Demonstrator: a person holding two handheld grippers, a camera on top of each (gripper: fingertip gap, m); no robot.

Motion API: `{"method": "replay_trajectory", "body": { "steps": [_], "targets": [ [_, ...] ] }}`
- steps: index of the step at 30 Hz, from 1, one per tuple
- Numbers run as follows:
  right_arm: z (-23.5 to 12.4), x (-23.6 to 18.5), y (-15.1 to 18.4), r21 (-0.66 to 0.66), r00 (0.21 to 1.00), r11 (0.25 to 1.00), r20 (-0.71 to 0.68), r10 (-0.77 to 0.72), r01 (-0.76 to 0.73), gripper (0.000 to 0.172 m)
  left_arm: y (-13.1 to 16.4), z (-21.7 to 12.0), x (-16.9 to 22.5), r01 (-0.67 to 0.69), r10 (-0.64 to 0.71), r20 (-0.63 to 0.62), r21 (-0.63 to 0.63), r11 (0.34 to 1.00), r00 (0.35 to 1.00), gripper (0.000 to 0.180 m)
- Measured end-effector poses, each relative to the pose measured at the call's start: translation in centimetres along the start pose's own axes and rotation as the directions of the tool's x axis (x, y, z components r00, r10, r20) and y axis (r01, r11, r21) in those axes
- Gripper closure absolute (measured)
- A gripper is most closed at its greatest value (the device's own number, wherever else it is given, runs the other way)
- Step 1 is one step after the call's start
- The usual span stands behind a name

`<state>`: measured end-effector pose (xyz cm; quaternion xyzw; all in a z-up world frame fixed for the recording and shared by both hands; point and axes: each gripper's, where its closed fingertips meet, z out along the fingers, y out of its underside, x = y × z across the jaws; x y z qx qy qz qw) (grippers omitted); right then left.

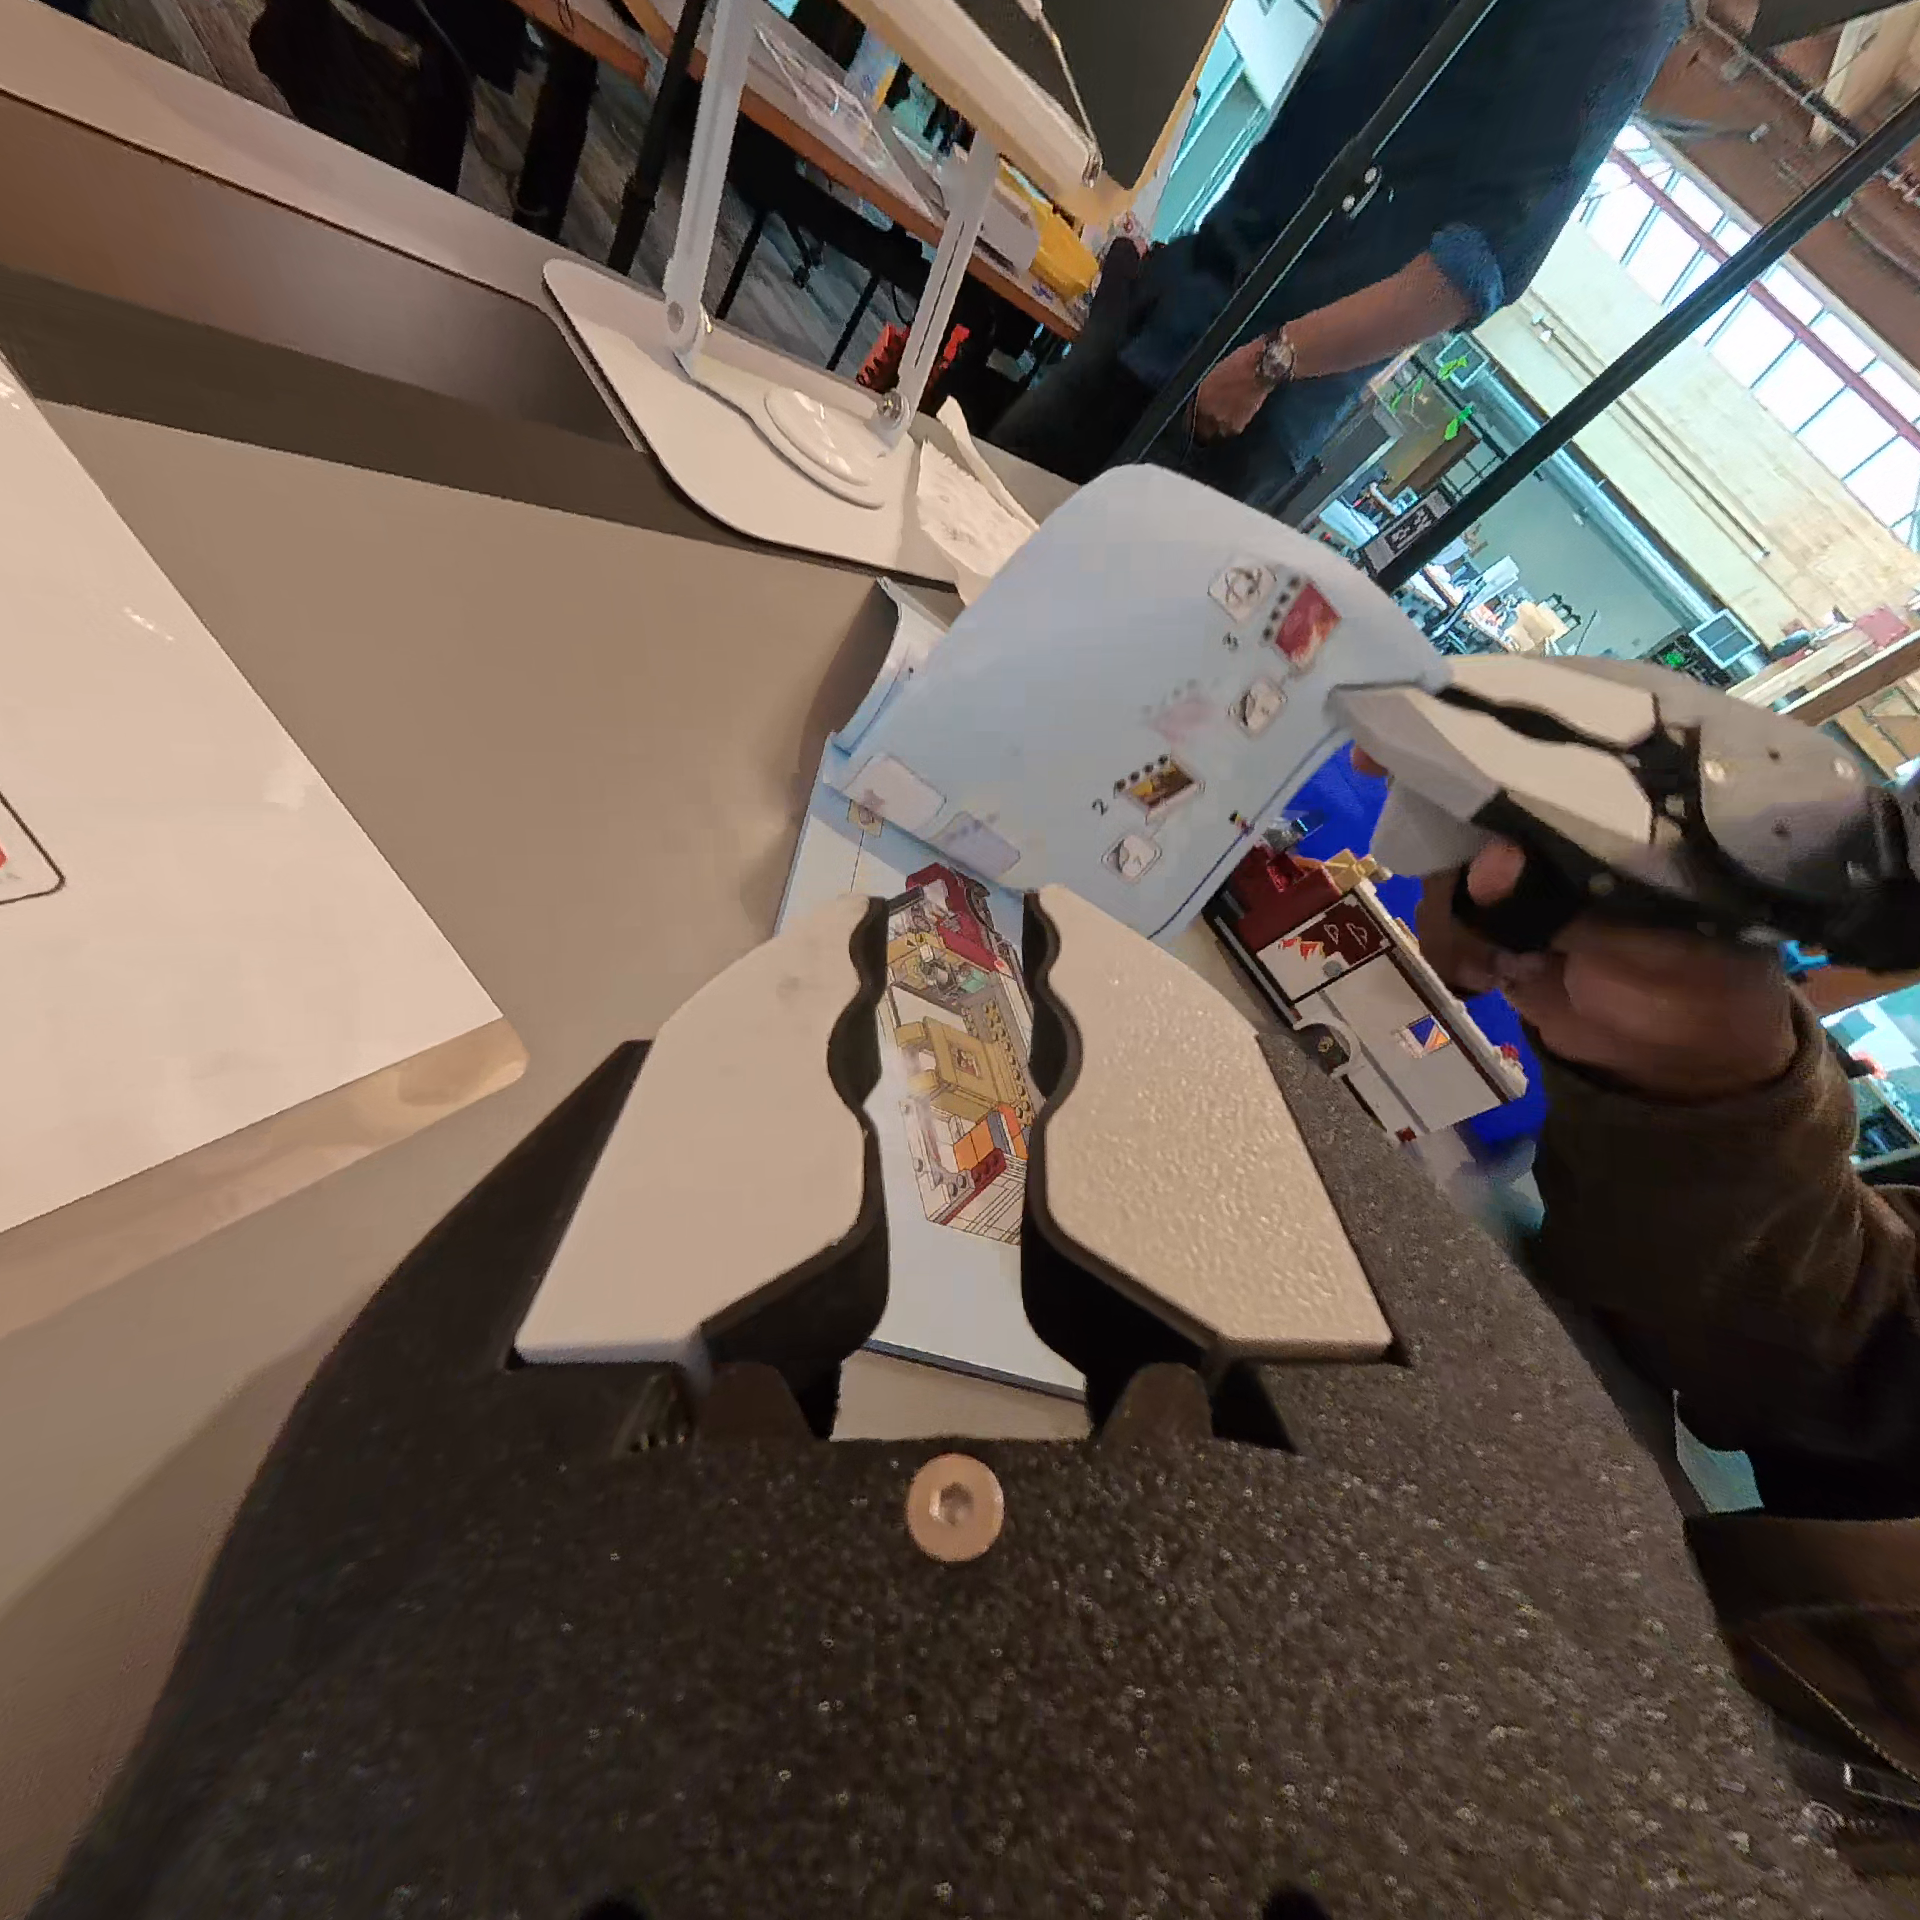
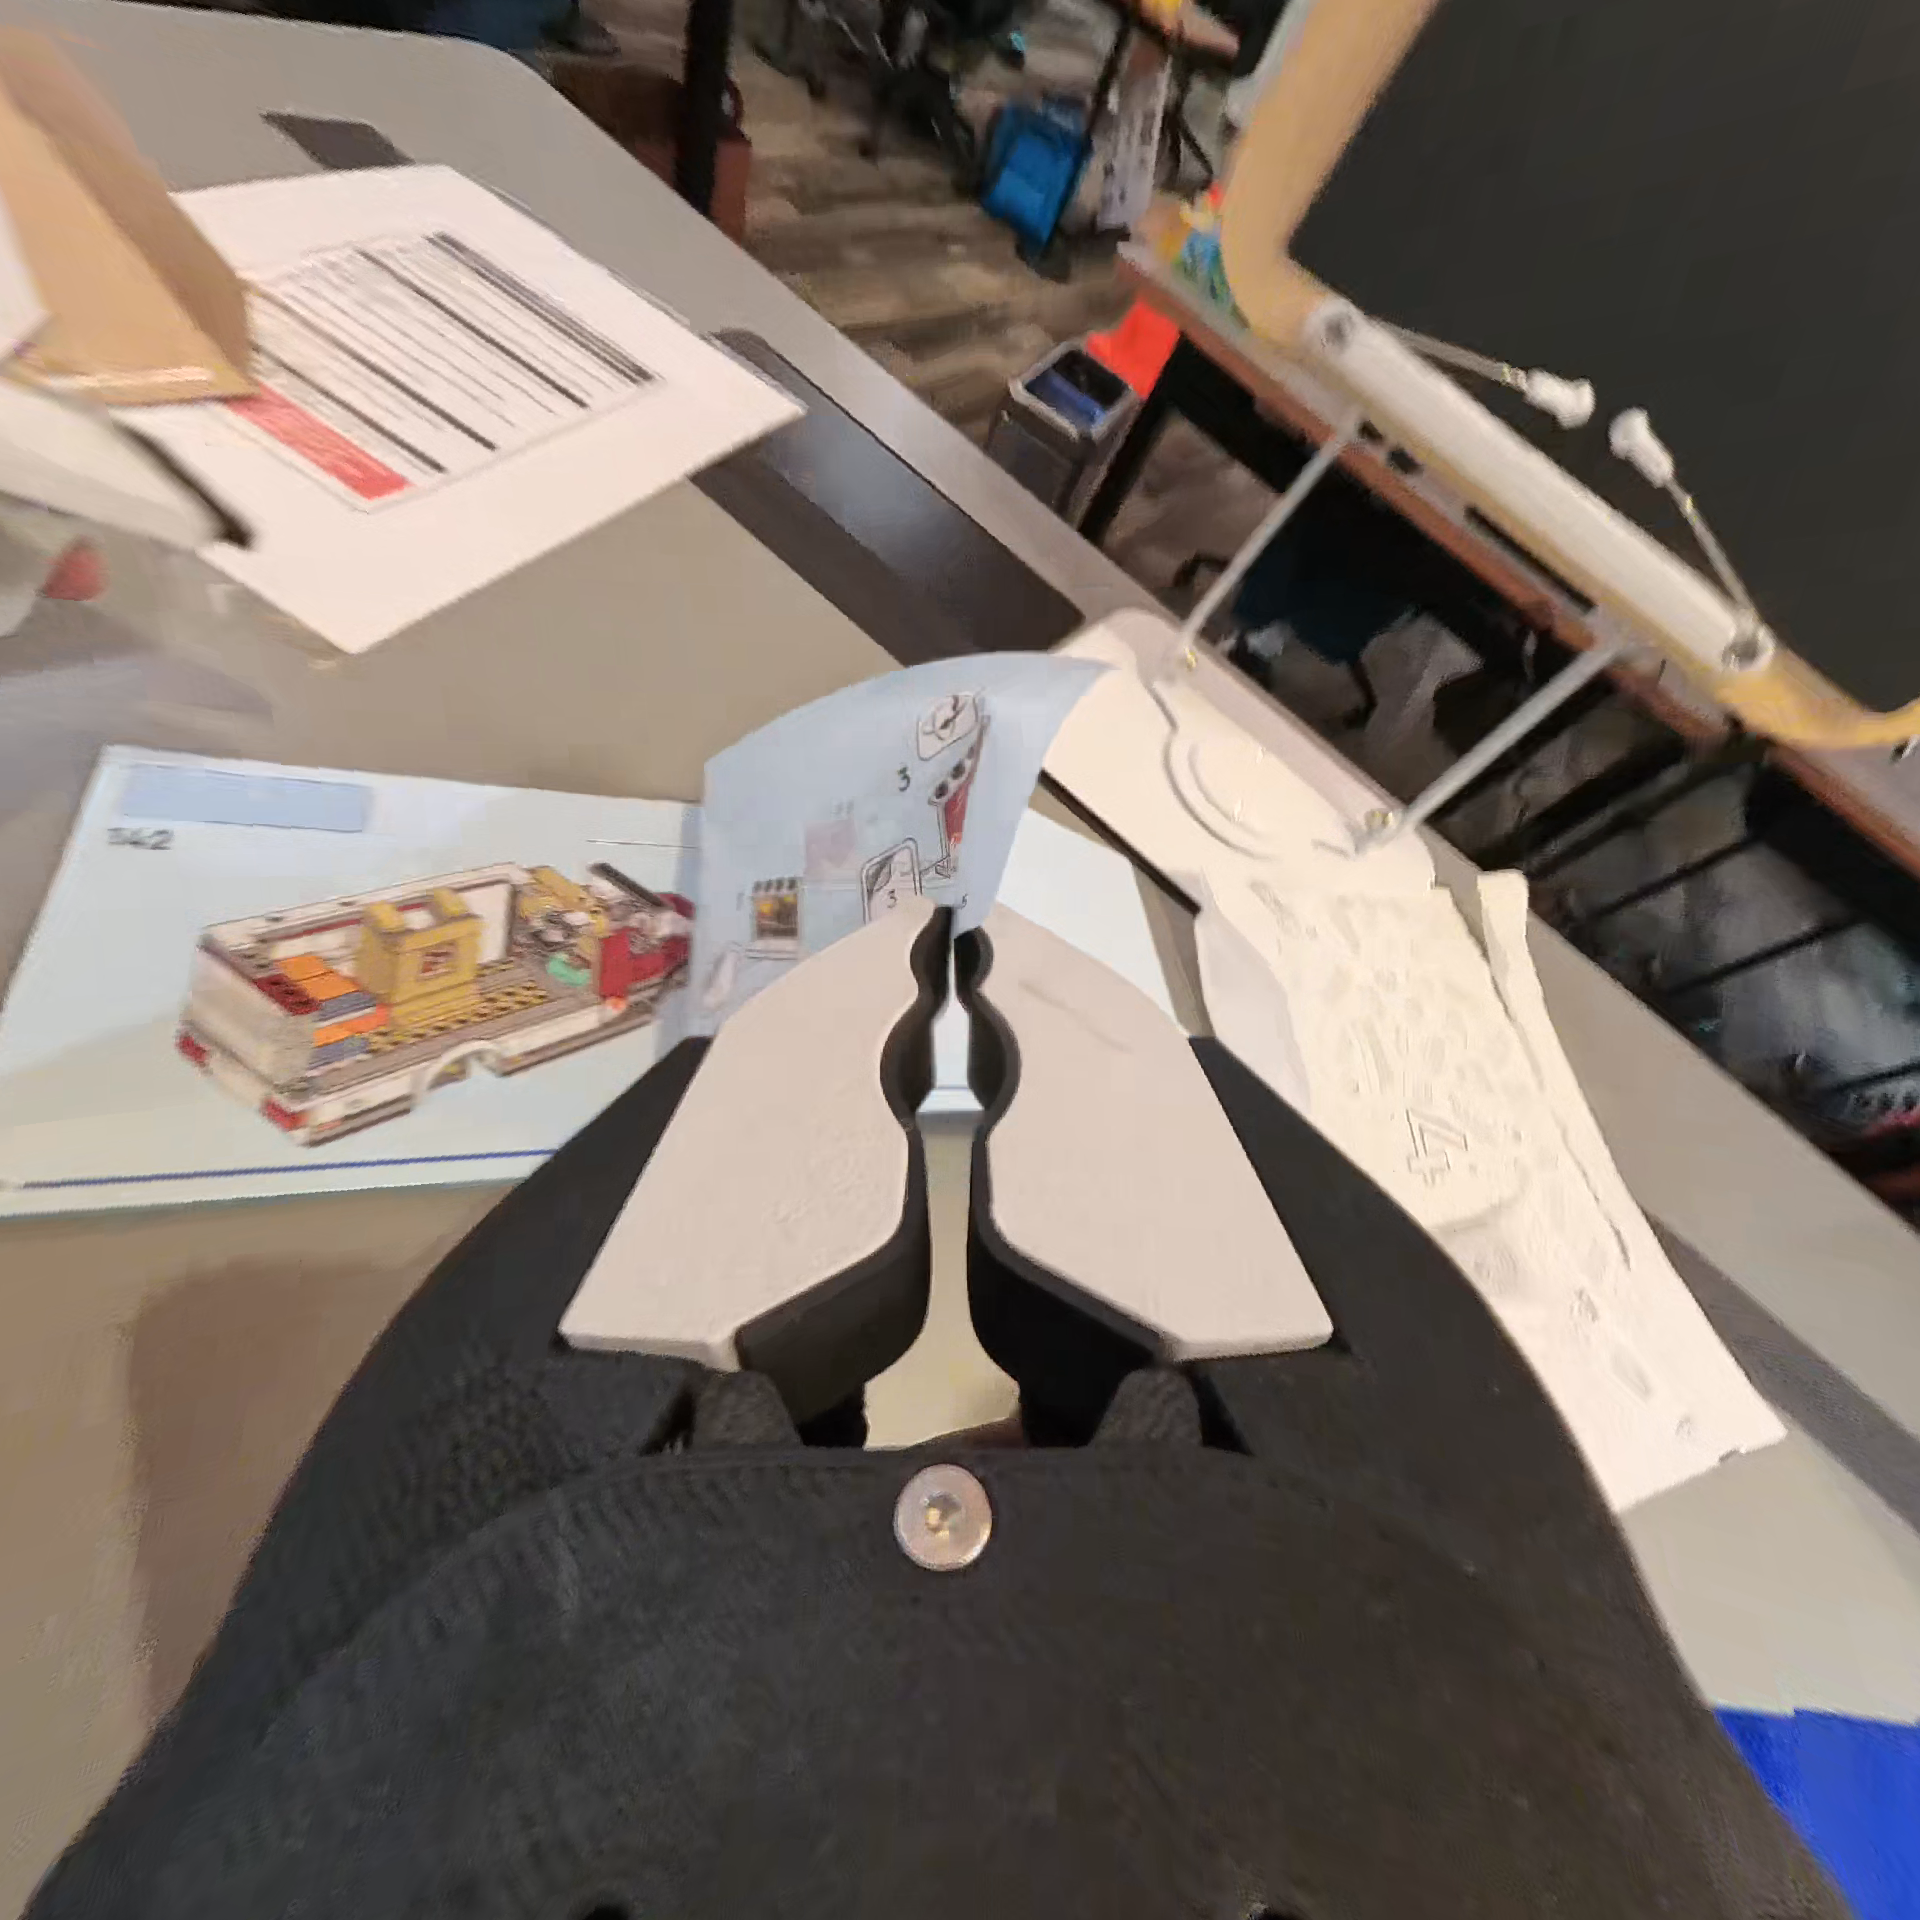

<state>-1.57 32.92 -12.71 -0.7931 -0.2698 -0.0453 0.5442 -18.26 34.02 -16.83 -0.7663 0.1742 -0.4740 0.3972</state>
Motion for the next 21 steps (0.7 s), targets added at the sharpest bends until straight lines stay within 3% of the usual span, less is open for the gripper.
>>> {"method": "replay_trajectory", "body": {
  "steps": [5,10,16,21],
  "targets": [
    [1.7,4.8,3.1,-0.103,0.985,0.98,-0.033,0.17,-0.173,0.171,0.8,0.4,0.2,-0.015,0.015,-0.002,-0.042,0.999,1.0,0.155],
    [2.5,8.1,5.7,-0.179,0.951,0.935,-0.079,0.297,-0.307,0.151,1.1,0.6,0.3,-0.023,0.023,-0.005,-0.063,0.998,1.0,0.156],
    [1.7,8.7,5.3,-0.171,0.967,0.956,-0.137,0.217,-0.239,0.143,1.9,1.0,0.2,-0.043,0.043,0.002,-0.107,0.993,0.999,0.156],
    [0.4,9.2,3.9,-0.134,0.97,0.98,-0.211,0.118,-0.148,0.142,3.3,1.6,0.0,-0.175,0.19,0.058,-0.201,0.964,0.98,0.156]
  ]
}}
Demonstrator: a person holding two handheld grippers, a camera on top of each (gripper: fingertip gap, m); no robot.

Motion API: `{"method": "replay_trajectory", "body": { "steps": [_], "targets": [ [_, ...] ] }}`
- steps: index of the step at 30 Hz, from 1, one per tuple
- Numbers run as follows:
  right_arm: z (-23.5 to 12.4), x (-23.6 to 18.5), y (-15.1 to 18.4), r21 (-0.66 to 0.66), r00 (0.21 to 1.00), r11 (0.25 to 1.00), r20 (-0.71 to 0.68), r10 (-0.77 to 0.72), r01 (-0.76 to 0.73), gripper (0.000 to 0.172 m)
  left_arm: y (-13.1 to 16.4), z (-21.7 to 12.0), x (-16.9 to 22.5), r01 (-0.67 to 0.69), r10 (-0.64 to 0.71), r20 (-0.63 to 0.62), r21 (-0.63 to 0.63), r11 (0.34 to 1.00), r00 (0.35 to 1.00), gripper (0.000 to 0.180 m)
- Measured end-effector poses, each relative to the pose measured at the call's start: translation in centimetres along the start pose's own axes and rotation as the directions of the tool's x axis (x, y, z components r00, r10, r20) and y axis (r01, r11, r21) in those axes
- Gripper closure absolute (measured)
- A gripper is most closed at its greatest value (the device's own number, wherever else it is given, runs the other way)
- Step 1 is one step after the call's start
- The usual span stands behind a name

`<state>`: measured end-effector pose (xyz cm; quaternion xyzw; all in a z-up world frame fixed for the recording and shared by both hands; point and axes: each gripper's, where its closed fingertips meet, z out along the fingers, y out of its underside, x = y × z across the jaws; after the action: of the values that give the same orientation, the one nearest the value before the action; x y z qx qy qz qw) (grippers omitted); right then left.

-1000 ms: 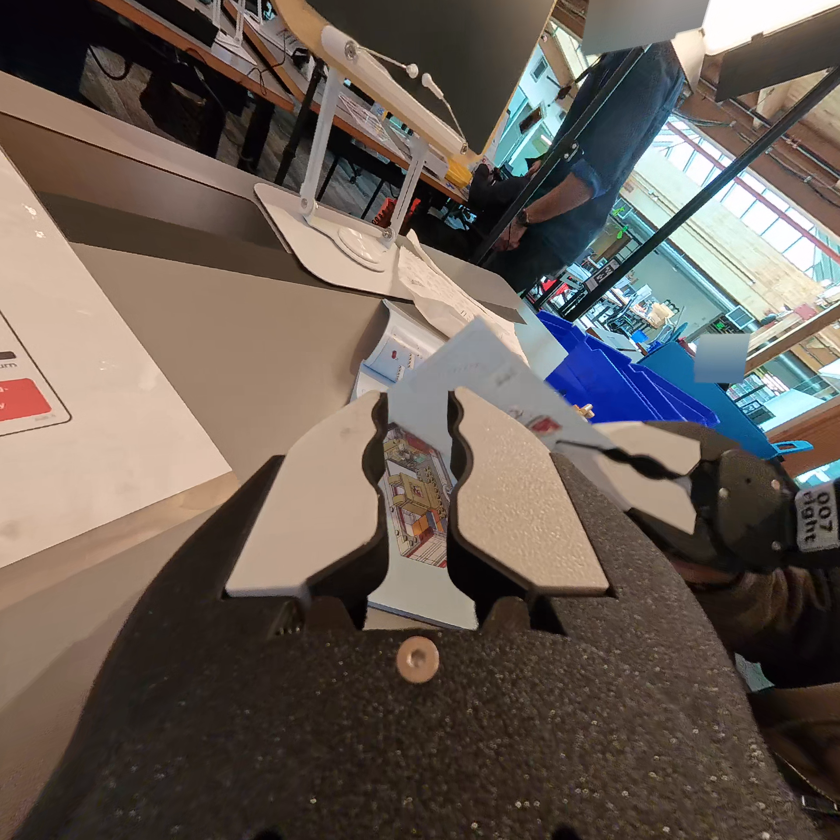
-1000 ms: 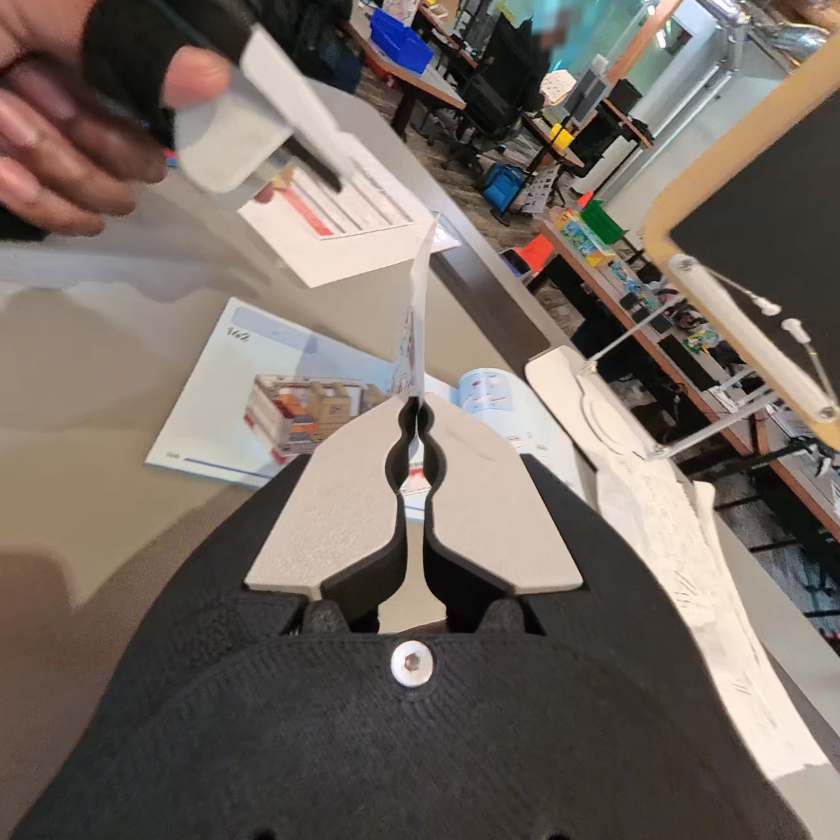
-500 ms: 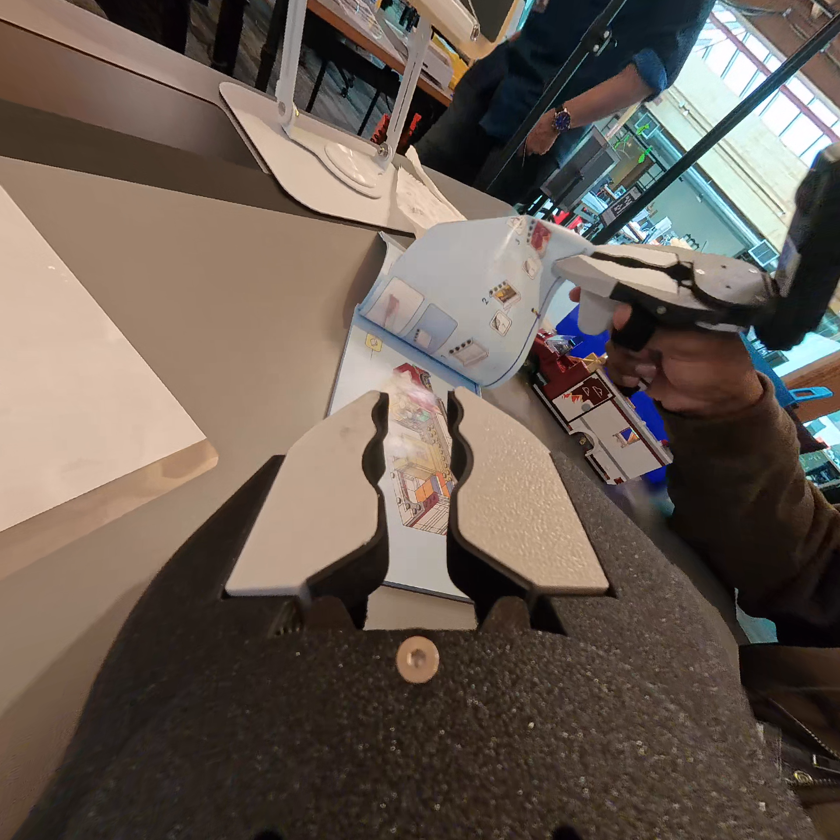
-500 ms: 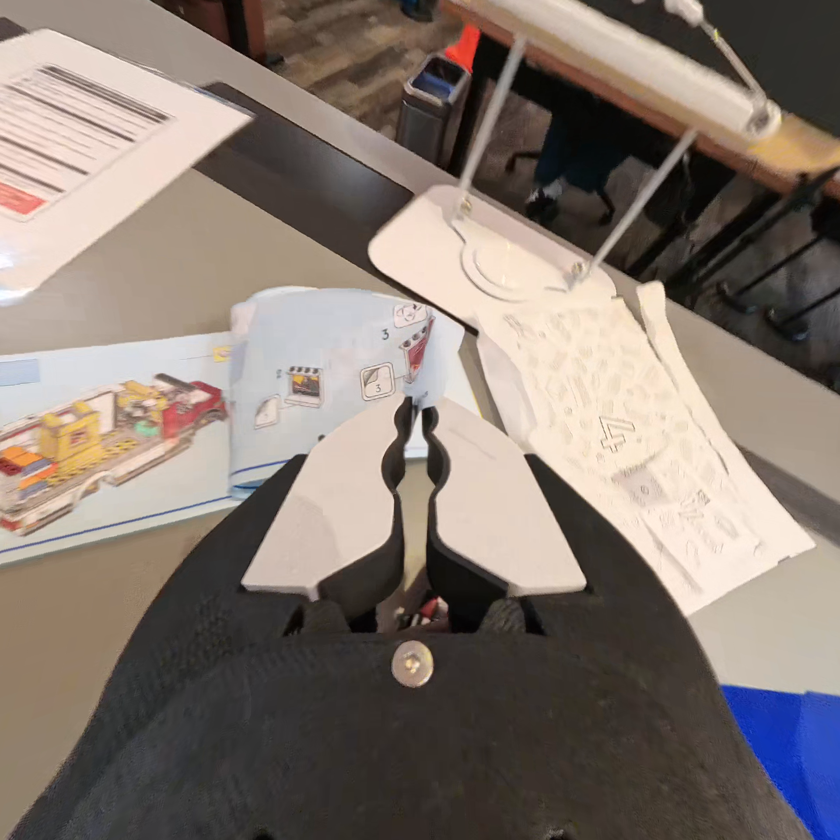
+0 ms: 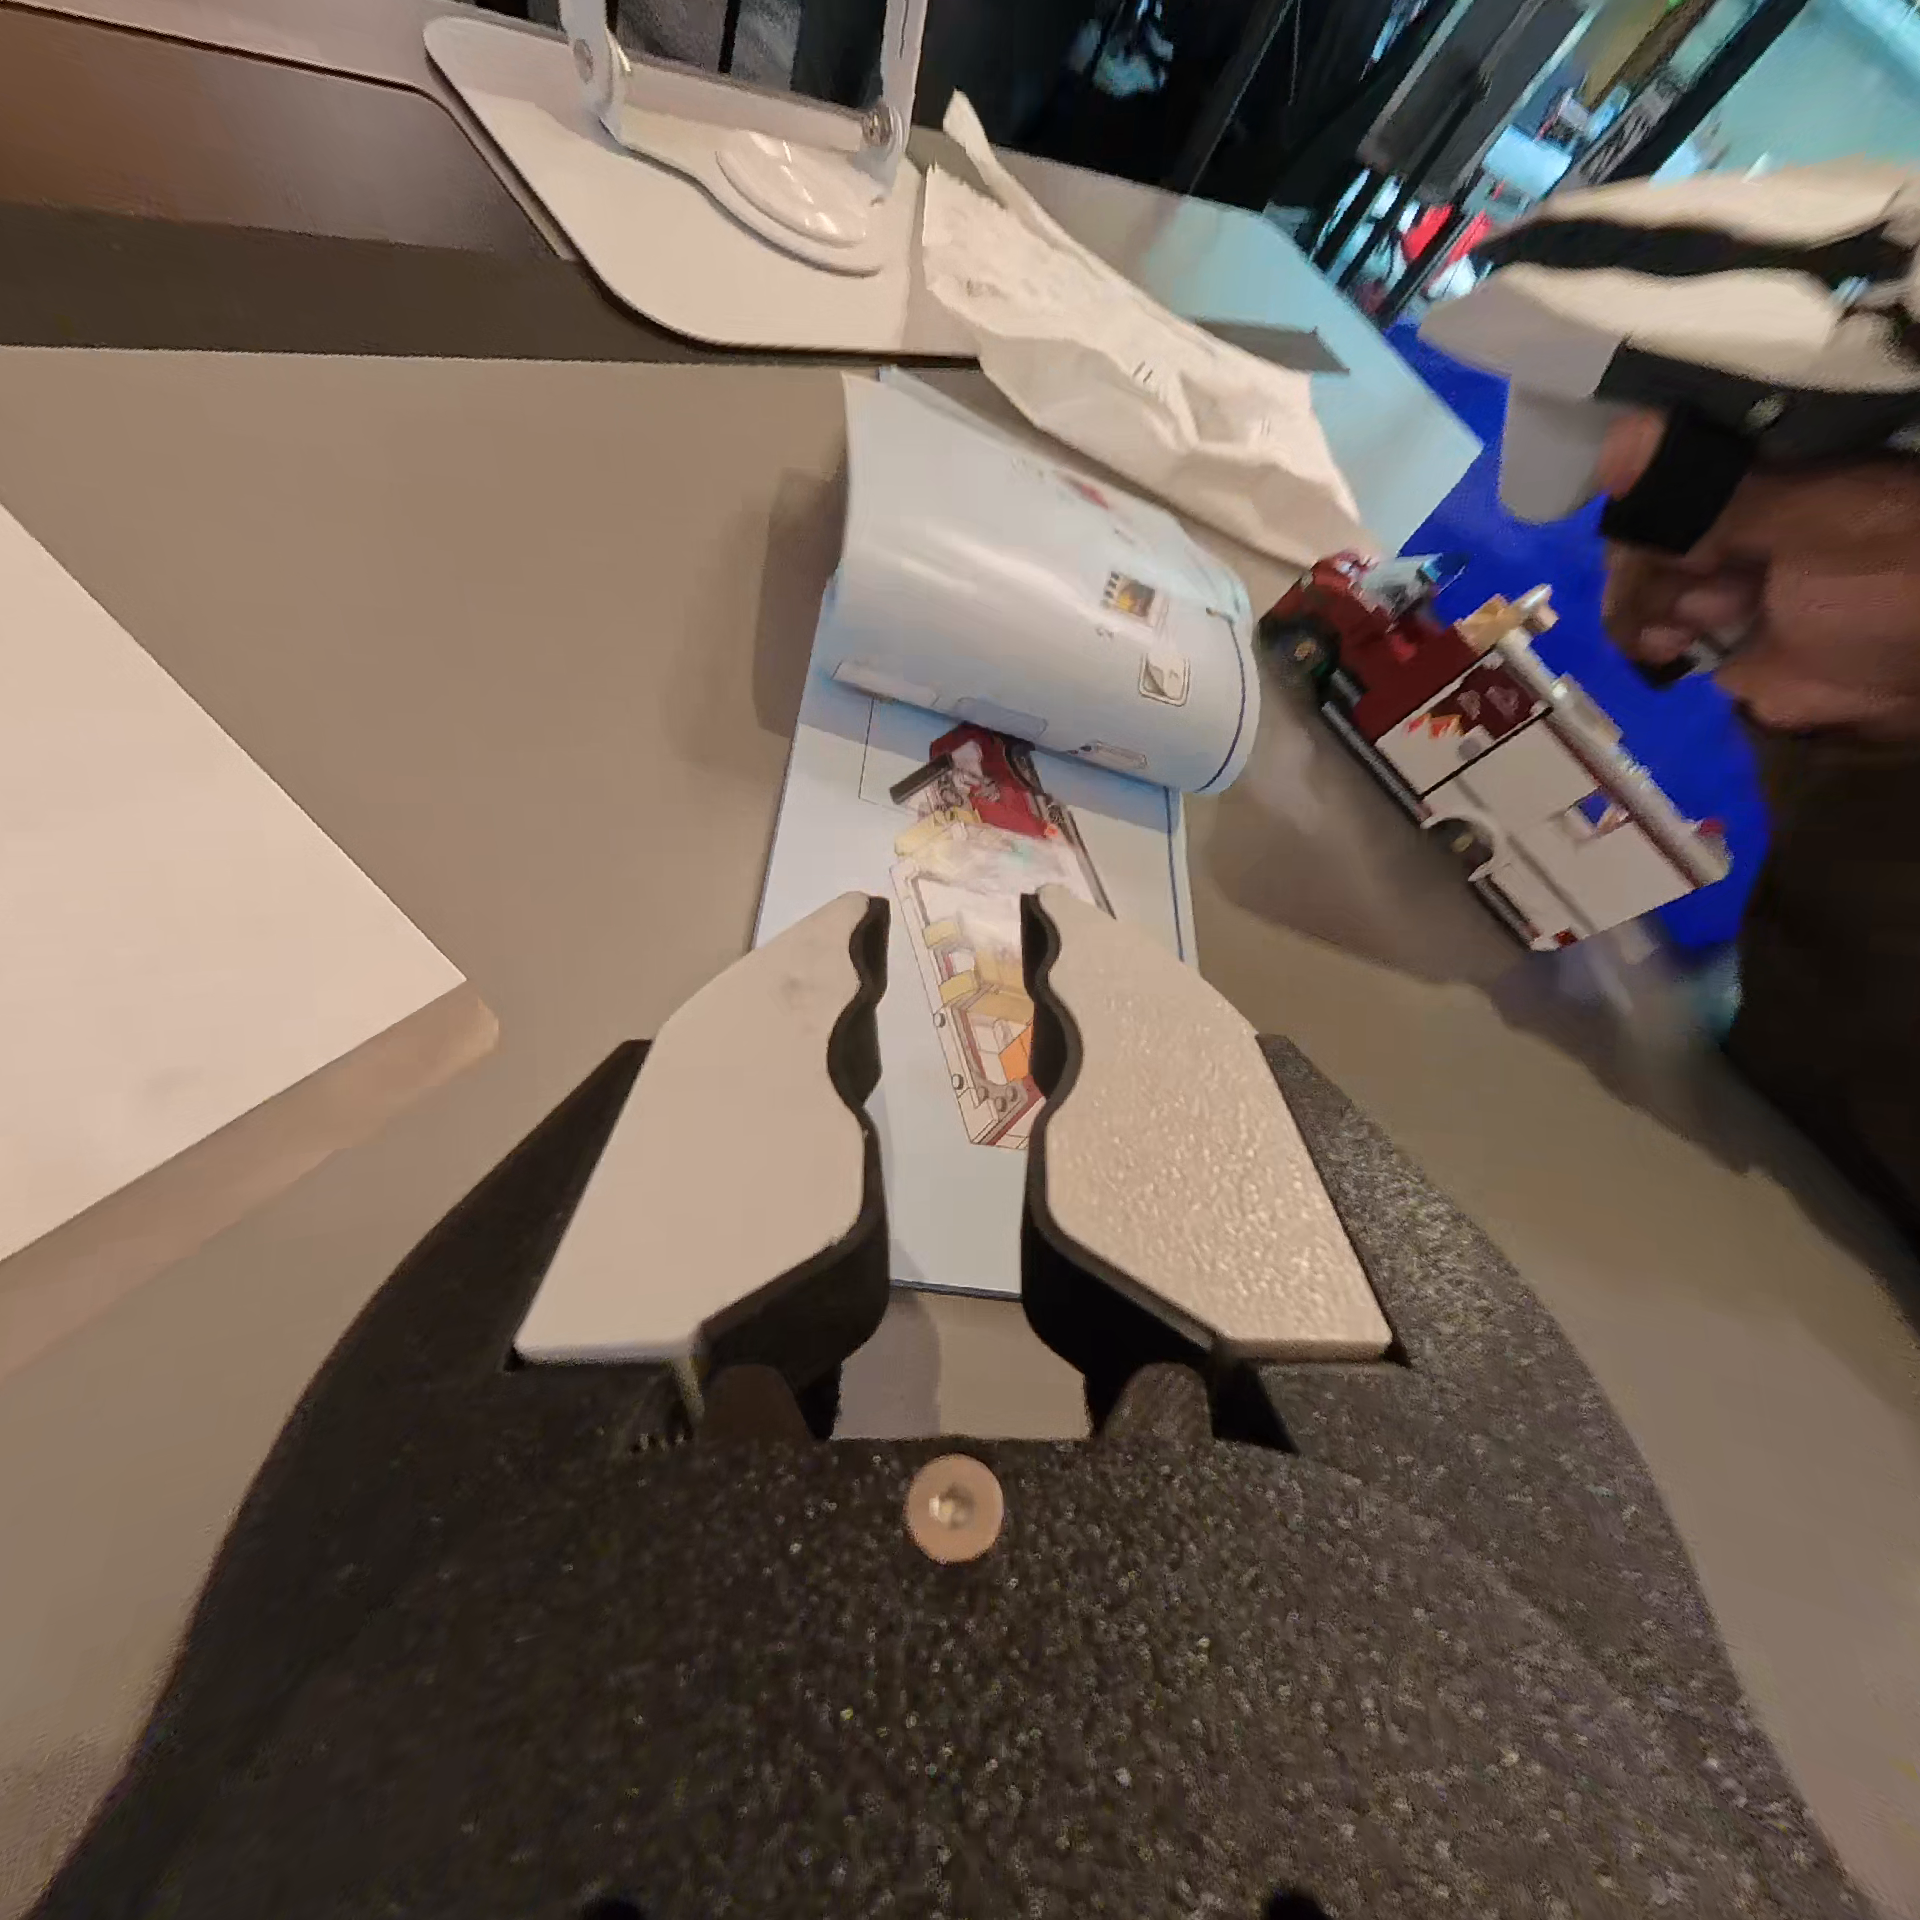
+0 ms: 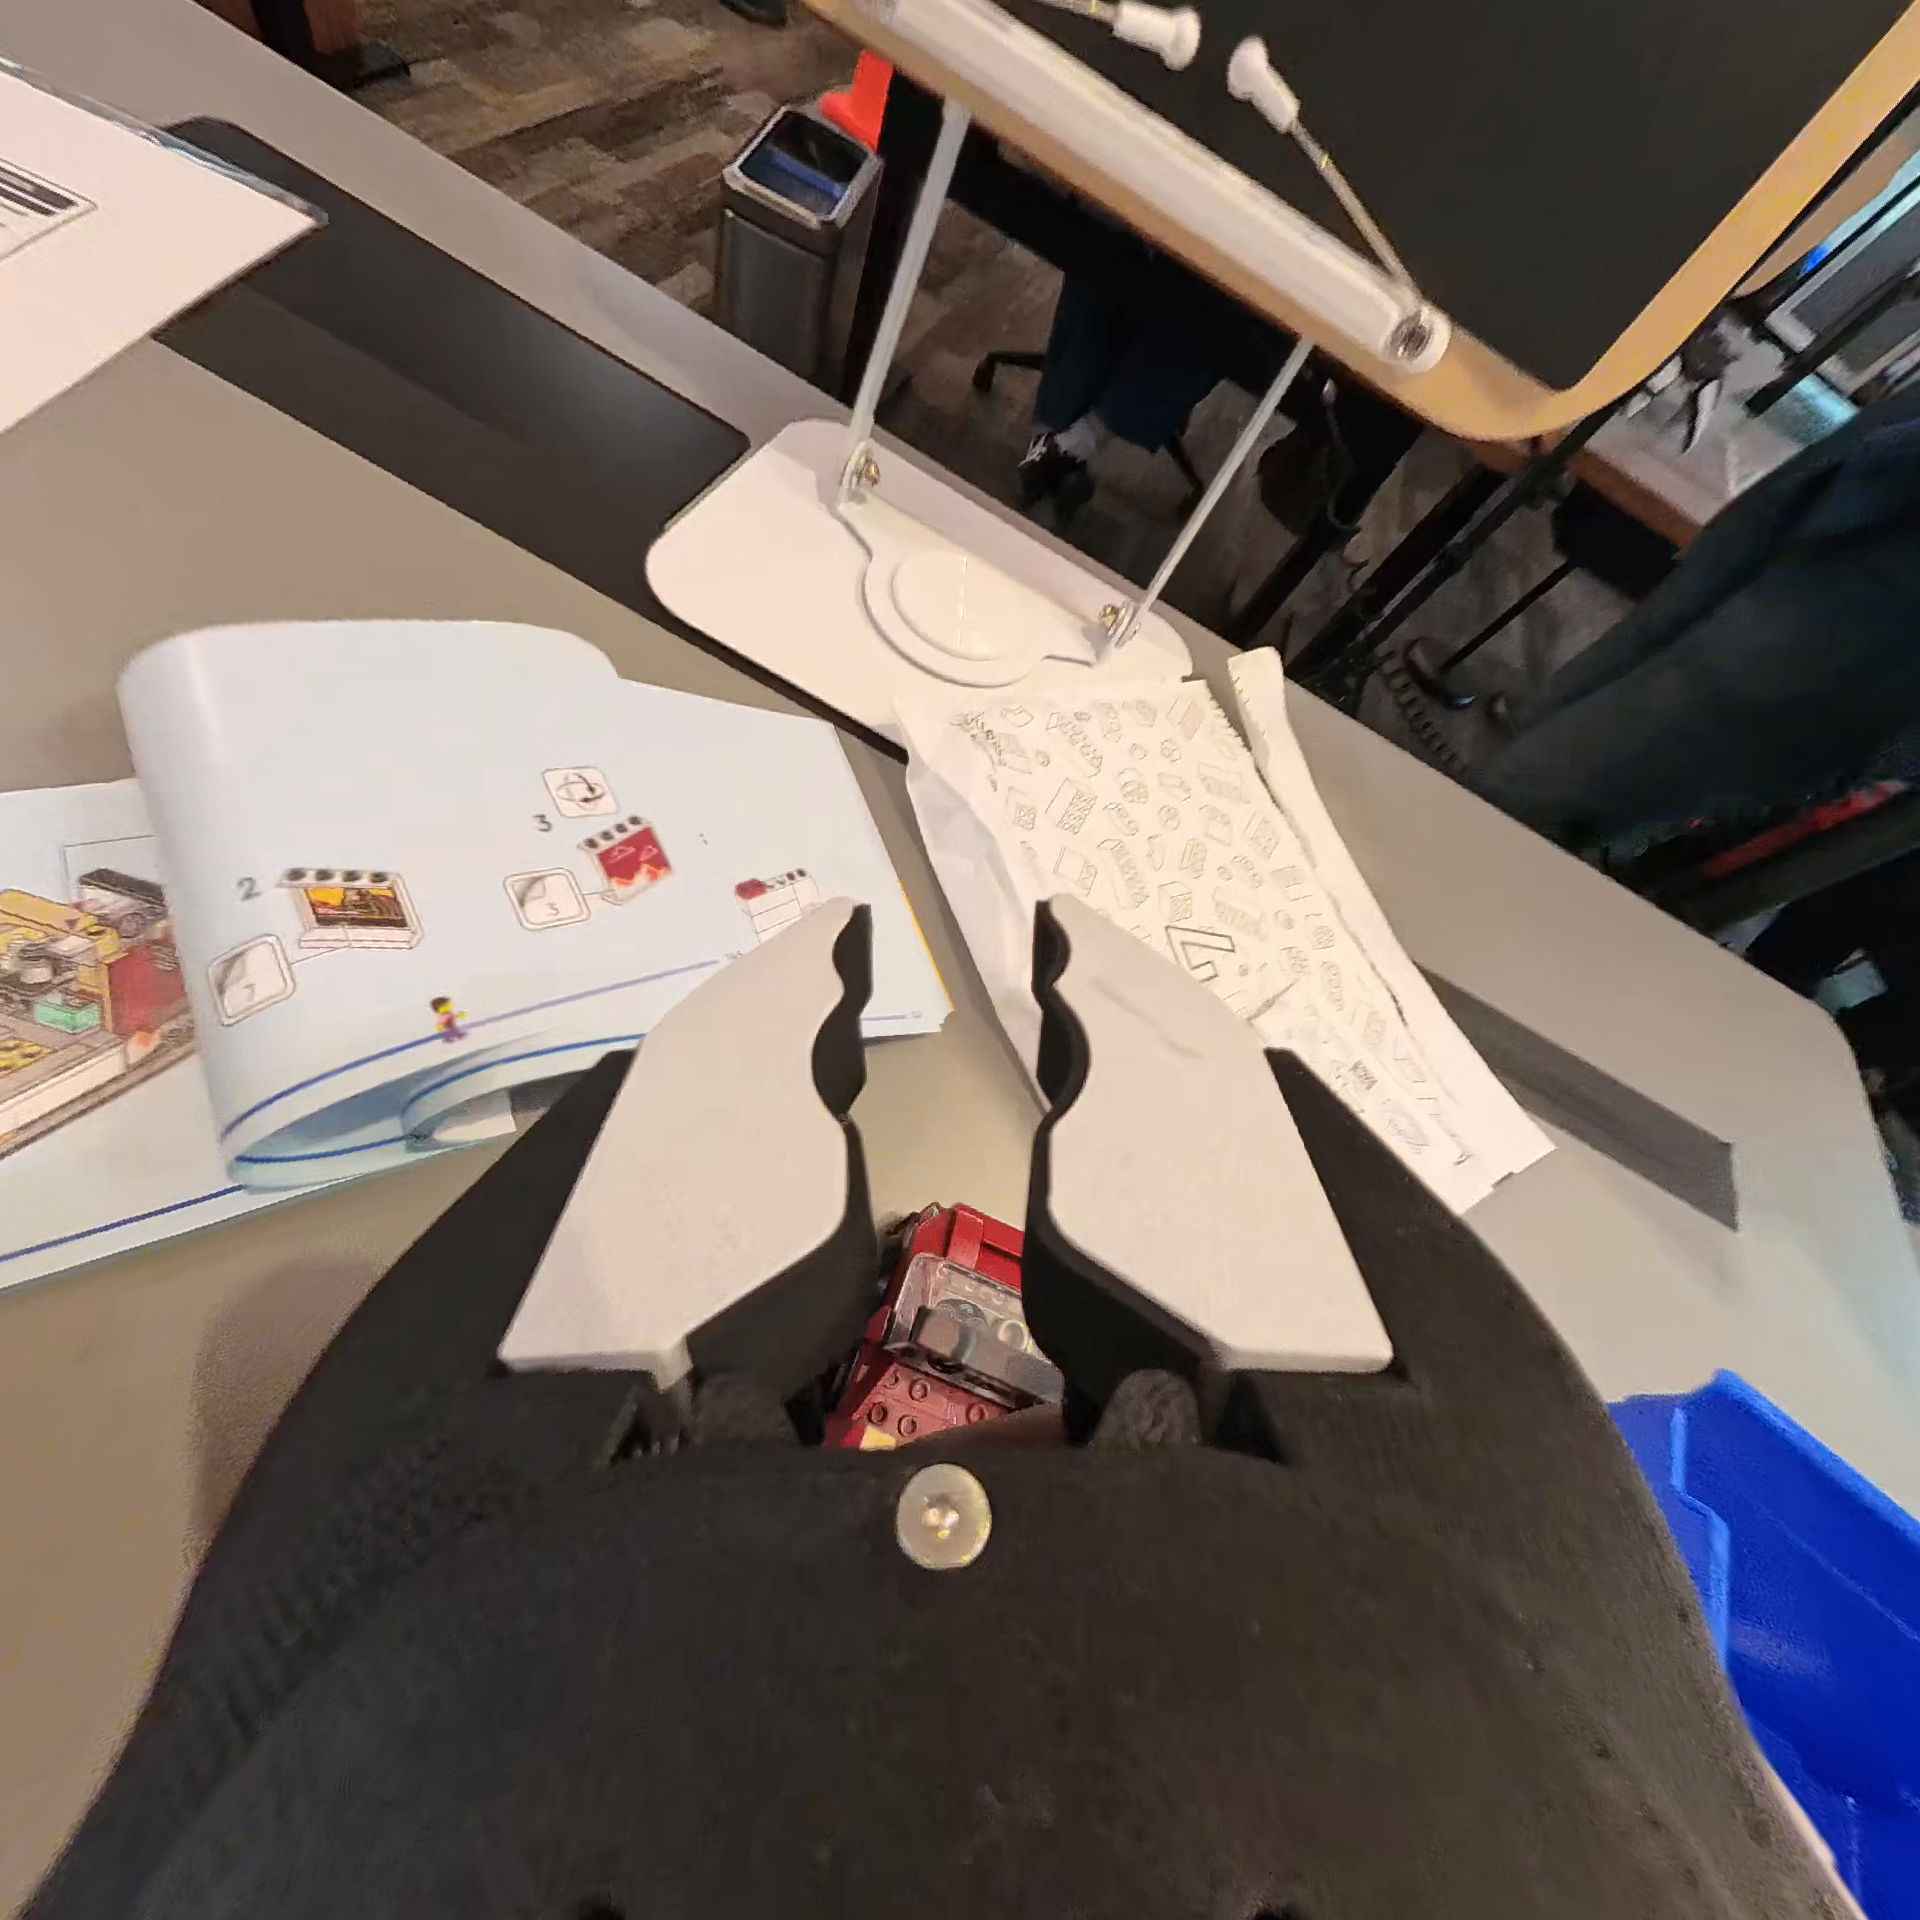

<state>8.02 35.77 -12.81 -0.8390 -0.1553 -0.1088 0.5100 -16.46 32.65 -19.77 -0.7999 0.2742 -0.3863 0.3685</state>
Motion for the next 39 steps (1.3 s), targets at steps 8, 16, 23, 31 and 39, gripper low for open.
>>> {"method": "replay_trajectory", "body": {
  "steps": [8,16,23,31,39],
  "targets": [
    [-6.2,-8.1,-1.0,0.179,0.976,0.971,0.117,-0.183,0.161,0.143,1.4,1.7,0.8,-0.273,0.29,0.135,-0.133,0.953,0.947,0.156],
    [-12.9,-21.3,7.9,0.253,0.81,0.904,0.407,-0.422,0.343,0.144,1.6,3.3,1.6,-0.489,0.535,0.209,-0.234,0.84,0.819,0.158],
    [-12.8,-21.2,10.2,0.266,0.783,0.886,0.419,-0.46,0.379,0.144,0.6,5.3,0.1,-0.502,0.619,0.293,-0.386,0.774,0.729,0.158],
    [-12.4,-19.7,10.5,0.284,0.791,0.868,0.366,-0.49,0.407,0.144,-2.7,9.4,0.5,-0.473,0.581,0.305,-0.362,0.803,0.754,0.158],
    [-12.5,-20.0,10.6,0.299,0.776,0.846,0.345,-0.528,0.442,0.144,-2.5,11.0,1.1,-0.466,0.571,0.284,-0.361,0.808,0.77,0.158]
  ]
}}
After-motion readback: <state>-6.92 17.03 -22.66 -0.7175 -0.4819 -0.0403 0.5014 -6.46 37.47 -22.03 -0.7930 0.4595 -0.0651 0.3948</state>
